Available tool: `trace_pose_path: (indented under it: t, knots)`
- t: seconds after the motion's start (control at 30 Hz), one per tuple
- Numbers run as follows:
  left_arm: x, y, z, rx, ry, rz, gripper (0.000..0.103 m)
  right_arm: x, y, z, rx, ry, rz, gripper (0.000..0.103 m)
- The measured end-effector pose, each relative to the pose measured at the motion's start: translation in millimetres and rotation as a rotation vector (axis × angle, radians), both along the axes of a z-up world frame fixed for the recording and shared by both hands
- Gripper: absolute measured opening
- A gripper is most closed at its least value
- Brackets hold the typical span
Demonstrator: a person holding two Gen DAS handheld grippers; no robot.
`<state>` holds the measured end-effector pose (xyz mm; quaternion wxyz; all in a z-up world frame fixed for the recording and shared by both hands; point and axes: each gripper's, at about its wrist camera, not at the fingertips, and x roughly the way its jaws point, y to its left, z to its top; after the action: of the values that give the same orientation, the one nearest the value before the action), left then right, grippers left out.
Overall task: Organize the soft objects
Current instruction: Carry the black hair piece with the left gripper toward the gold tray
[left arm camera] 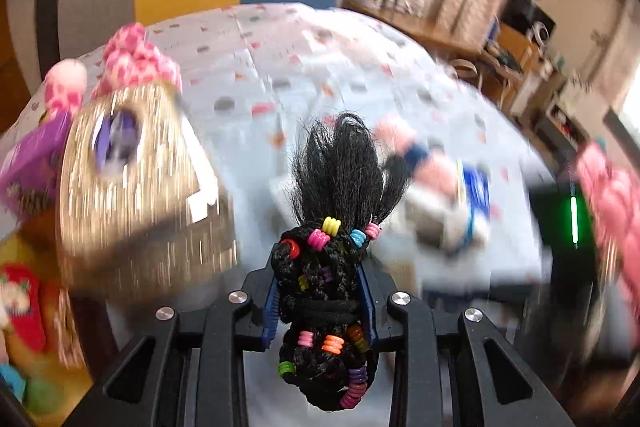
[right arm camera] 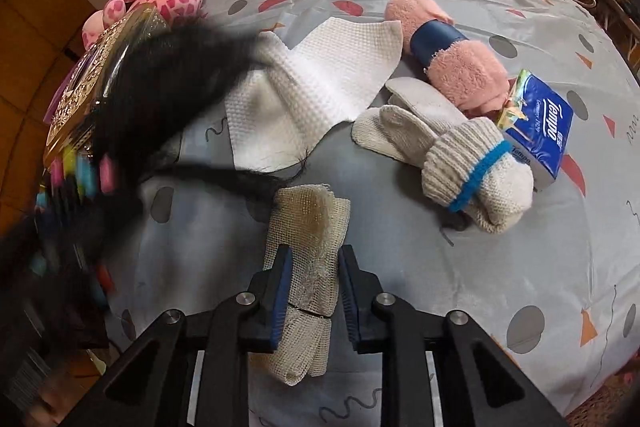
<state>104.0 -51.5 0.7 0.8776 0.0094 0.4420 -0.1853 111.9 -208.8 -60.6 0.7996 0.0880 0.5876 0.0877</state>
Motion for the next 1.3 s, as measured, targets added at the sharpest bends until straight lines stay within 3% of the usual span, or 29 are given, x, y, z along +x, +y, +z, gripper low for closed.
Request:
trace_pose_path:
  t: [0.1, 0.27, 0.47, 0.77, 1.3]
  knots:
    - [41, -11, 20, 0.043, -0.054, 0.034, 0.032, 0, -1, 1, 0.000, -0.001, 0.013, 0.022]
    - [84, -7, 45, 0.036, -0.077, 0.076, 0.032, -1, 13, 1, -0.016, -0.007, 0.039, 0.022]
    - [104, 55, 64, -0.010, -0.101, 0.225, 0.032, -3, 24, 1, -0.057, -0.020, 0.067, 0.023]
    - [61, 156, 62, 0.012, -0.131, 0.400, 0.032, -10, 35, 2, -0.083, -0.031, 0.074, 0.023]
    - [-32, 242, 39, 0.050, -0.168, 0.555, 0.032, -10, 39, -7, -0.111, -0.058, 0.097, 0.027]
